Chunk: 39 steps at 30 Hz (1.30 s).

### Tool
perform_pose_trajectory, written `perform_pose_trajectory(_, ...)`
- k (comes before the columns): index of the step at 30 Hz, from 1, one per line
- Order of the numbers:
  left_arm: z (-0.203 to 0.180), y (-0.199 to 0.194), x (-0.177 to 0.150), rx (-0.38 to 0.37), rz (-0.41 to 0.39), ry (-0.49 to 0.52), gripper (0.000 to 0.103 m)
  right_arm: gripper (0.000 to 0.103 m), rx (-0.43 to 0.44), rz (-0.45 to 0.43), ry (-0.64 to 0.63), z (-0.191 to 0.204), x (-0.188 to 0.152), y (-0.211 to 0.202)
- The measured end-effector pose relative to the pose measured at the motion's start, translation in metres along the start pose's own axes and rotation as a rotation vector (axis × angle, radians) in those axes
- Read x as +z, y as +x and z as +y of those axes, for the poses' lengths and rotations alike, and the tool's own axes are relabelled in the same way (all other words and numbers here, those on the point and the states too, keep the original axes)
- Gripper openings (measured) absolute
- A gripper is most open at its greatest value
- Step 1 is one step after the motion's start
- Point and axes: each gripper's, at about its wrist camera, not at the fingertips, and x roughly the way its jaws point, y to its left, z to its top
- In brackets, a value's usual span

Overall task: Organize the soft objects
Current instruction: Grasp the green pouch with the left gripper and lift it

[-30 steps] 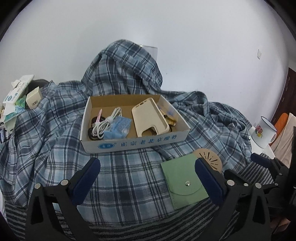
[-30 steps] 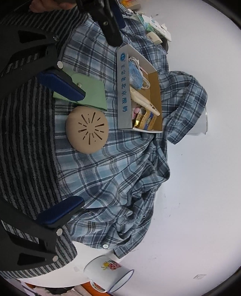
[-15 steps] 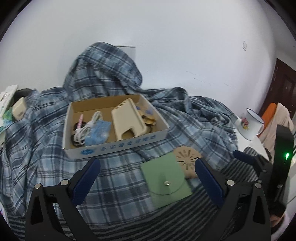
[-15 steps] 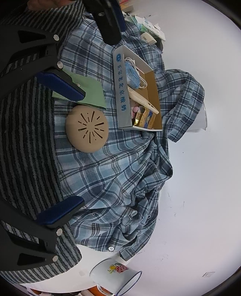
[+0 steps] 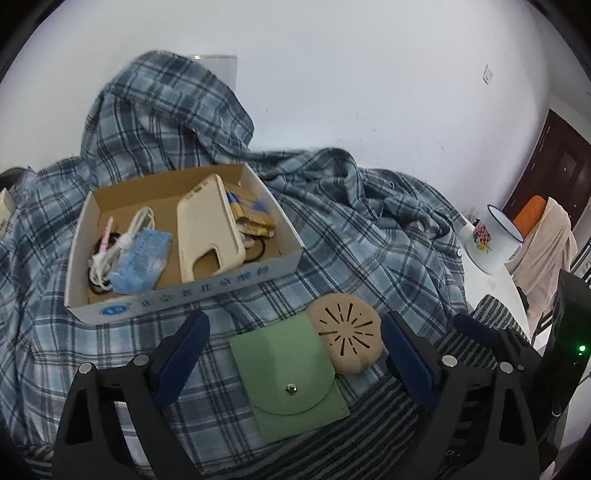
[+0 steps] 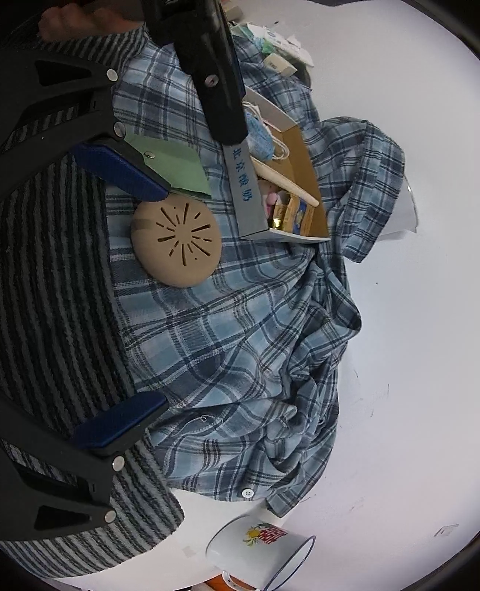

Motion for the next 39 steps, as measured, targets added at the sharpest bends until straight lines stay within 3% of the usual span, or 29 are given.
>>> perform_pose_trajectory(4,0.003,0.019,-0.007,-0.010,0.067,-0.020,0.077,0.102,-0.022,-0.004,-0.004,0.000,0.000,-0.001)
perform_pose_trajectory(19,0.020,0.052,-0.021,-0.014,0.183,-0.083,0.077,0.102,-0.046,0.004,0.008,-0.003,0.000,0.001)
perform_pose_trajectory(27,0.019,0.058,-0.021,-0.018,0.200,-0.093,0.077,0.102,-0.046,0.002,0.007,-0.002,0.000,0.001)
perform_pose_trajectory(33,0.024,0.046,-0.018,0.003,0.154,-0.098,0.038,0.102,-0.039,0.001,0.014,-0.003,0.000,0.001)
perform_pose_trajectory(36,0.032,0.046,-0.015,-0.021,0.176,-0.127,0.037,0.102,-0.037,0.002,0.016,-0.004,0.000,0.001)
perform_pose_trajectory(37,0.035,0.047,-0.016,-0.029,0.189,-0.145,0.042,0.102,-0.037,0.001,0.016,-0.004,0.000,0.001)
perform_pose_trajectory(38,0.036,0.048,-0.016,-0.039,0.193,-0.159,0.047,0.102,-0.037,0.000,0.016,-0.004,0.000,0.001)
perform_pose_trajectory(39,0.036,0.049,-0.017,-0.059,0.195,-0.168,0.063,0.102,-0.038,0.000,0.016,-0.004,0.000,0.001)
